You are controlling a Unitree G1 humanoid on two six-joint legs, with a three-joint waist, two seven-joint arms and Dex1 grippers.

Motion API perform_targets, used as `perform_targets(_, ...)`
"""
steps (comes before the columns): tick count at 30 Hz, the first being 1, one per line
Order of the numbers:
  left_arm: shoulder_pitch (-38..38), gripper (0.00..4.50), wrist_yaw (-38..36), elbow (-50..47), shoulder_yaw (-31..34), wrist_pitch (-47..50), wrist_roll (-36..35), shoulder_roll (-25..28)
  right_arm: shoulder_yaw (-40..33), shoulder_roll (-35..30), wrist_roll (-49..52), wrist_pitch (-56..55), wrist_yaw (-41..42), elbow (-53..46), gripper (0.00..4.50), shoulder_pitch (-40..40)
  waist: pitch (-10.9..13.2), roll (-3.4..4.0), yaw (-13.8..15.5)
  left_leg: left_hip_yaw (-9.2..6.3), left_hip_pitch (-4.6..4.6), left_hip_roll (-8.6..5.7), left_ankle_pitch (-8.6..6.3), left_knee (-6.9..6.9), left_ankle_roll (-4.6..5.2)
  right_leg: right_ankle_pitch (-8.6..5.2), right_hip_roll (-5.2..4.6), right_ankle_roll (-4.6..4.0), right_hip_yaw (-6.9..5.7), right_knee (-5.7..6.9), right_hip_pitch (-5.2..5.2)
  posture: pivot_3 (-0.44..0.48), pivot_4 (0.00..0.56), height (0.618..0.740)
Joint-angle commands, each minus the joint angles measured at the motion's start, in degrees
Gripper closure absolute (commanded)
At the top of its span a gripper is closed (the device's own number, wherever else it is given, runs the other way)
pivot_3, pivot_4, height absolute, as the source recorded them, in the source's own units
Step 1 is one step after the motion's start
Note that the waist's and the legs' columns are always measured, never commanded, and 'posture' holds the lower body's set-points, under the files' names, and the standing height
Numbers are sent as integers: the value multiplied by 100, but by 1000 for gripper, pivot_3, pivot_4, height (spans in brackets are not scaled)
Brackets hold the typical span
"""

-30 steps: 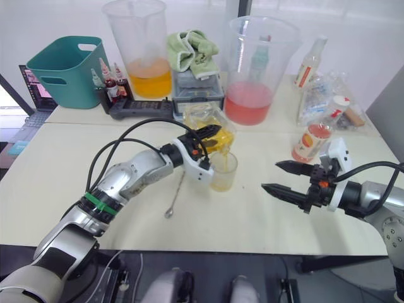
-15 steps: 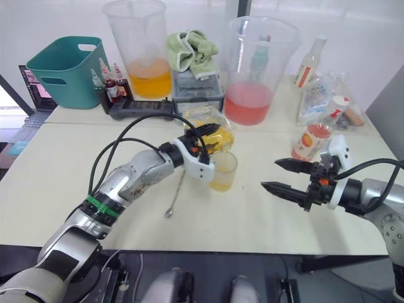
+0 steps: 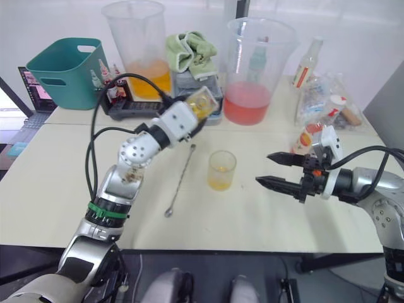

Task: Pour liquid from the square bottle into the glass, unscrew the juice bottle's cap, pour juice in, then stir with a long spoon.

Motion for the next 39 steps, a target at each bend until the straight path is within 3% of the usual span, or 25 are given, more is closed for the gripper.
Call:
perform_targets(1, -358, 1697, 459, -431, 899, 716, -580, 48, 65, -45, -61, -127, 181, 96, 0, -278, 0, 0, -28, 0, 0, 0, 1, -1, -1, 0, 1, 0, 0, 0, -1, 0, 150, 739)
perform_targets(9, -187, 1697, 804, -322, 2093, 1882, -1658, 197, 328, 15, -182, -136, 400, 317, 0, -630, 1, -2, 29, -5, -6, -4, 8, -2, -15, 5, -1, 8, -2, -3, 4, 0, 150, 739)
perform_targets(23, 459, 1697, 1089, -494, 1903, 2171, -1924, 431, 383, 94, -274, -128, 525, 368, 0, -715, 0, -8, 40, -8, -8, -6, 9, -2, -18, 6, -3, 8, -2, -6, 3, 0, 150, 739)
perform_targets(25, 494, 678, 1091, -479, 1837, 2138, -1916, 488, 384, 105, -277, -128, 527, 368, 0, -721, 0, -8, 40, -8, -8, -6, 9, -2, -19, 7, -3, 7, -2, -6, 3, 0, 150, 739)
perform_targets(27, 482, 28, 1105, -452, 1785, 2075, -1921, 552, 379, 105, -281, -131, 530, 368, 0, -717, -1, -8, 41, -7, -6, -6, 9, -2, -19, 7, -3, 7, -2, -6, 4, 0, 150, 739)
perform_targets(39, 128, 6, 1077, -692, 1807, 1700, -2265, 731, 352, 91, -281, -114, 565, 388, 0, -721, -1, -8, 43, -7, 1, -6, 9, -3, -21, 8, -7, 5, 1, -4, 5, 0, 150, 739)
